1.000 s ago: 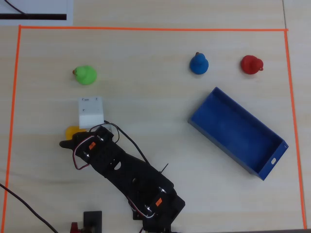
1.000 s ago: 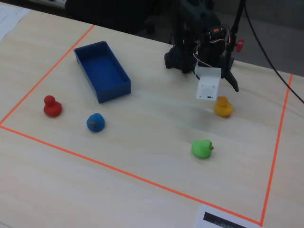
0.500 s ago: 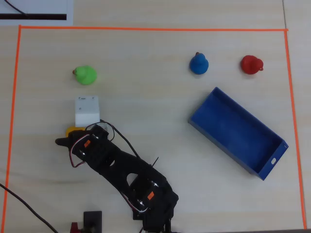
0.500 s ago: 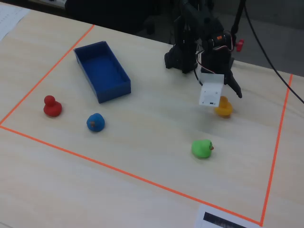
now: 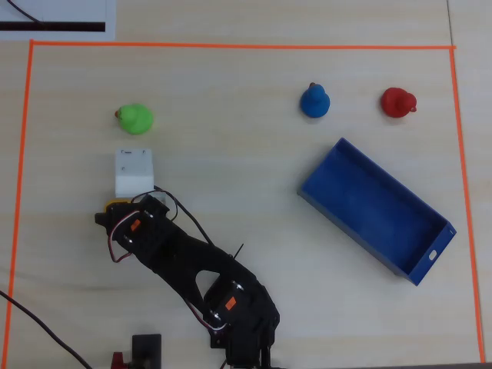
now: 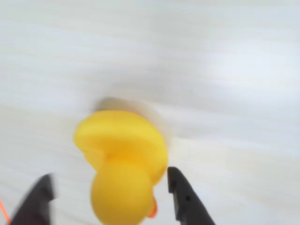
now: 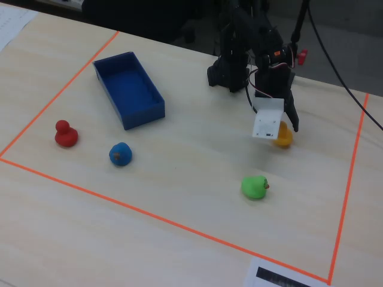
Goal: Grasp yellow duck and put it into box.
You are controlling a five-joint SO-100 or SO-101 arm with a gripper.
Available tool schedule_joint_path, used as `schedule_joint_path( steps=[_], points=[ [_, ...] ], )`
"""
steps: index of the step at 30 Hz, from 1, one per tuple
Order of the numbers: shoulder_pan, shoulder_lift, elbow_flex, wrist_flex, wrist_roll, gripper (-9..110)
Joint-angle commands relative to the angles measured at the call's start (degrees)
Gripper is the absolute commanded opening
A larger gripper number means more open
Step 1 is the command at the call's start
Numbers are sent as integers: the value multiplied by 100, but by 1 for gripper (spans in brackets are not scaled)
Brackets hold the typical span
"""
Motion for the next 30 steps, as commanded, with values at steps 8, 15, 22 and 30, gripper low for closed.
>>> schedule_joint_path(
  steps=[8, 15, 22, 30],
  points=[
    [88, 88, -88, 35, -9, 0],
    [2004, 1002, -2030, 2303, -896, 0],
    [6021, 1670, -3375, 2391, -2865, 0],
    [9650, 1942, -1723, -185, -4069, 0]
  ],
)
